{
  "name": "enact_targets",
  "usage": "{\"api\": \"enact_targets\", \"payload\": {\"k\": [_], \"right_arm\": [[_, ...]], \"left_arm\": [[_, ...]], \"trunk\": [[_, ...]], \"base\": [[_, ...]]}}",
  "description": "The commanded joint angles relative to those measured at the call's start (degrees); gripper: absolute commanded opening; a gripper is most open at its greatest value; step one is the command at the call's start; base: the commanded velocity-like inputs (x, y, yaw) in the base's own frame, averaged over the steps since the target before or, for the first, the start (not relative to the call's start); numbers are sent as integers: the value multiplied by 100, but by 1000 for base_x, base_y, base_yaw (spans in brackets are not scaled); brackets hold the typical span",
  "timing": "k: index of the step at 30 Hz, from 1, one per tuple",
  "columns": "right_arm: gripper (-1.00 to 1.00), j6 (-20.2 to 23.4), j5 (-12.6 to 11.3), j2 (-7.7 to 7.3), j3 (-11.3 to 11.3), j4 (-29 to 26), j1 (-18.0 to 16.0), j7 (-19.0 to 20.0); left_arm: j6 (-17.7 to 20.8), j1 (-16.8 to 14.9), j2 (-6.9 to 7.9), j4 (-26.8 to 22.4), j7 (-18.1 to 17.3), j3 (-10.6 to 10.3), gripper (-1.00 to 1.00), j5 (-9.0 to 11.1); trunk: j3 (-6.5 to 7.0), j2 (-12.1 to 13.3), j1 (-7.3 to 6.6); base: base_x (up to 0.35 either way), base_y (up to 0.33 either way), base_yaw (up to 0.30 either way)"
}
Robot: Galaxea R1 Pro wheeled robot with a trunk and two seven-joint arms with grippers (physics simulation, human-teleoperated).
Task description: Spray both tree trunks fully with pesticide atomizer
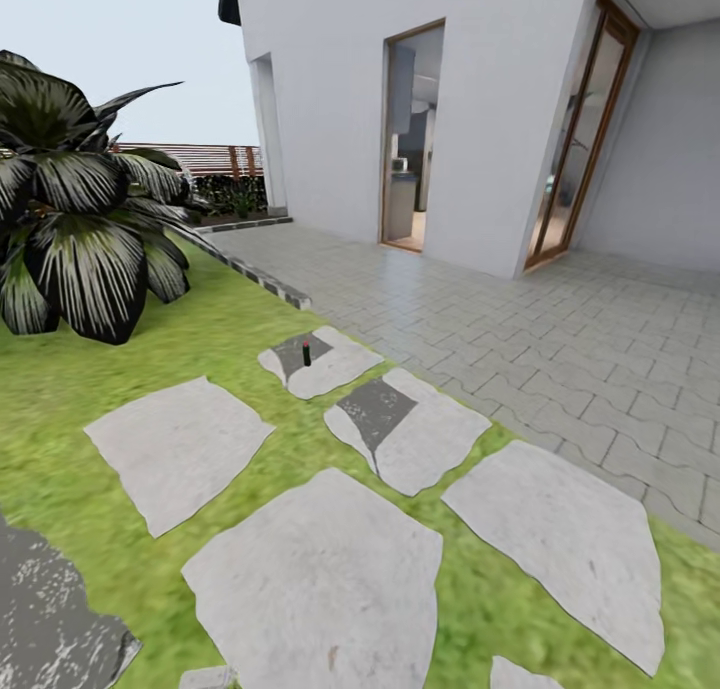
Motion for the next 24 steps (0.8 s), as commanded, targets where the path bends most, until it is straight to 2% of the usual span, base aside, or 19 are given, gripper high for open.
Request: {"api": "enact_targets", "payload": {"k": [1,10,15,17,24], "right_arm": [[100,0,0,0,0,0,0,0],[100,0,0,0,-1,0,0,0],[100,1,10,45,9,16,0,-17],[100,7,3,-10,3,17,0,2],[100,9,0,-26,1,5,-1,8]], "left_arm": [[0,0,0,0,0,-1,100,0],[0,-3,0,3,0,-1,100,0],[0,2,8,-9,9,3,100,-6],[0,4,8,-9,9,6,100,-3],[3,4,8,-9,9,7,100,-5]], "trunk": [[0,0,0],[0,0,0],[0,0,0],[0,0,0],[0,0,0]], "base": [[295,-144,0],[295,-144,0],[25,0,0],[289,0,0],[330,-17,0]]}}
